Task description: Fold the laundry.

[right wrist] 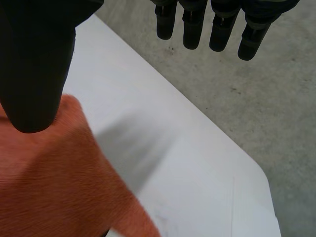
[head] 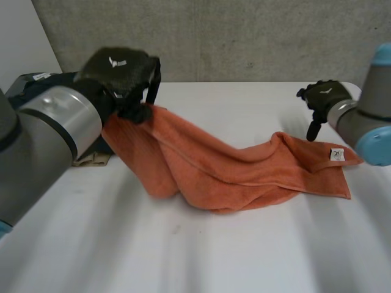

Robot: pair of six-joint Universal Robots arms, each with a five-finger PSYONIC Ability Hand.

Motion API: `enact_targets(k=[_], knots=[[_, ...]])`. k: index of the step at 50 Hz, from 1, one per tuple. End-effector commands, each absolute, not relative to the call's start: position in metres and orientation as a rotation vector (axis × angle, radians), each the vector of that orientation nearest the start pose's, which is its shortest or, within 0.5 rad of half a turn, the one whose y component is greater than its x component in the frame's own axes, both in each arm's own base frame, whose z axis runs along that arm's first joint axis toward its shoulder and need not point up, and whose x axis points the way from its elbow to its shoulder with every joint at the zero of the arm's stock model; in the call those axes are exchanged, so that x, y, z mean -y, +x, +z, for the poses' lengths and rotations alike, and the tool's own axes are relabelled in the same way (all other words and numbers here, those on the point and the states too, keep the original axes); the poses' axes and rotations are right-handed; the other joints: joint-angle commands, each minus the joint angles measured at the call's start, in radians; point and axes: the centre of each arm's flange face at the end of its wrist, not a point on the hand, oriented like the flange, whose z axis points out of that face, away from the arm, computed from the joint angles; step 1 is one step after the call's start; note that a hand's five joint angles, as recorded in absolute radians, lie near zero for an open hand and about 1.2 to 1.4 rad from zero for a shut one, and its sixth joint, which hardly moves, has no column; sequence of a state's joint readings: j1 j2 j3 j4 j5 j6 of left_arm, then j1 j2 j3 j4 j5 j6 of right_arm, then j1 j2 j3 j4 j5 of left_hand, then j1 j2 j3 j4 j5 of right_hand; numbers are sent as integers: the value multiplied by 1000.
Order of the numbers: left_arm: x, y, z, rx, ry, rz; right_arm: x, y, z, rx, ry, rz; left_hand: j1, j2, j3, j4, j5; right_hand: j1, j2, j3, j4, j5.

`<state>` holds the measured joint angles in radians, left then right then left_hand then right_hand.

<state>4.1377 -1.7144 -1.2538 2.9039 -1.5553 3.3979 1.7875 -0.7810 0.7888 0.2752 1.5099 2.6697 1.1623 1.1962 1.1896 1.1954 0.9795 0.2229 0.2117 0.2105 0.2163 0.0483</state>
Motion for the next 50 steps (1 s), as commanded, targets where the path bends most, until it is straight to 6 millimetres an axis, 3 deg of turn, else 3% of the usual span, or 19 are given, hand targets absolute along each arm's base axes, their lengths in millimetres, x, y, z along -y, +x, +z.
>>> enact_targets(k=[1, 5, 9, 14, 21, 23, 24, 25, 26, 28, 32, 36, 37, 39, 40, 43, 45, 48, 50], knots=[[195, -296, 375, -2148, 1006, -2458, 349, 211, 236, -2522, -884, -1687, 234, 200, 207, 201, 242, -48, -37, -36, -42, -48], [184, -303, 397, -2098, 1005, -2556, 313, 200, 213, -2631, -787, -1433, 234, 200, 207, 201, 242, -48, -37, -36, -42, -48], [172, -308, 411, -2071, 1024, -2621, 302, 200, 188, -2633, -634, -1372, 234, 200, 207, 201, 242, -48, -37, -36, -42, -48], [161, -312, 425, -2031, 1036, -2685, 303, 209, 156, -2572, -535, -1422, 234, 200, 207, 201, 242, -22, -11, -10, -16, -22], [154, -314, 437, -1995, 1021, -2727, 308, 224, 131, -2528, -577, -1495, 234, 200, 207, 201, 242, 151, 162, 163, 158, 151], [154, -314, 438, -1994, 1013, -2724, 310, 224, 130, -2537, -577, -1507, 234, 200, 207, 201, 242, 338, 349, 350, 345, 338], [154, -313, 438, -1996, 1010, -2721, 310, 223, 130, -2548, -575, -1511, 234, 200, 207, 201, 242, 575, 586, 587, 581, 575], [156, -312, 436, -2002, 1000, -2711, 313, 221, 132, -2561, -560, -1537, 234, 200, 207, 201, 242, 993, 1004, 1005, 999, 993], [157, -312, 435, -2007, 998, -2701, 314, 220, 135, -2566, -552, -1554, 234, 200, 207, 201, 242, 1172, 1183, 1184, 1178, 1172], [162, -310, 431, -2022, 981, -2676, 316, 216, 142, -2572, -536, -1596, 234, 200, 207, 201, 242, 1173, 1185, 1186, 1180, 1173], [185, -298, 411, -2083, 928, -2550, 320, 206, 181, -2515, -591, -1743, 234, 200, 207, 201, 242, 1173, 1185, 1186, 1180, 1173], [215, -283, 376, -2158, 911, -2359, 317, 194, 216, -2451, -758, -1816, 234, 200, 207, 201, 242, 1173, 1185, 1186, 1180, 1173], [228, -278, 356, -2191, 935, -2264, 313, 187, 224, -2441, -855, -1792, 234, 200, 207, 201, 242, 1173, 1185, 1186, 1180, 1173], [242, -274, 336, -2222, 968, -2170, 306, 183, 226, -2441, -974, -1718, 234, 200, 207, 201, 242, 1173, 1185, 1186, 1180, 1173], [254, -271, 315, -2260, 1012, -2074, 297, 181, 223, -2452, -1113, -1593, 234, 200, 207, 201, 242, 1173, 1185, 1186, 1180, 1173], [269, -269, 285, -2322, 1067, -1962, 296, 173, 223, -2486, -1294, -1430, 234, 200, 207, 201, 242, 1173, 1185, 1186, 1180, 1173], [287, -270, 255, -2371, 1108, -1873, 297, 174, 219, -2490, -1380, -1341, 234, 200, 207, 201, 242, 1173, 1185, 1186, 1180, 1173], [312, -278, 231, -2388, 1132, -1856, 307, 181, 211, -2488, -1485, -1260, 234, 200, 207, 201, 242, 1173, 1185, 1186, 1180, 1173], [326, -284, 228, -2371, 1129, -1892, 329, 191, 207, -2480, -1507, -1359, 234, 200, 207, 201, 242, 1173, 1185, 1186, 1180, 1173]])
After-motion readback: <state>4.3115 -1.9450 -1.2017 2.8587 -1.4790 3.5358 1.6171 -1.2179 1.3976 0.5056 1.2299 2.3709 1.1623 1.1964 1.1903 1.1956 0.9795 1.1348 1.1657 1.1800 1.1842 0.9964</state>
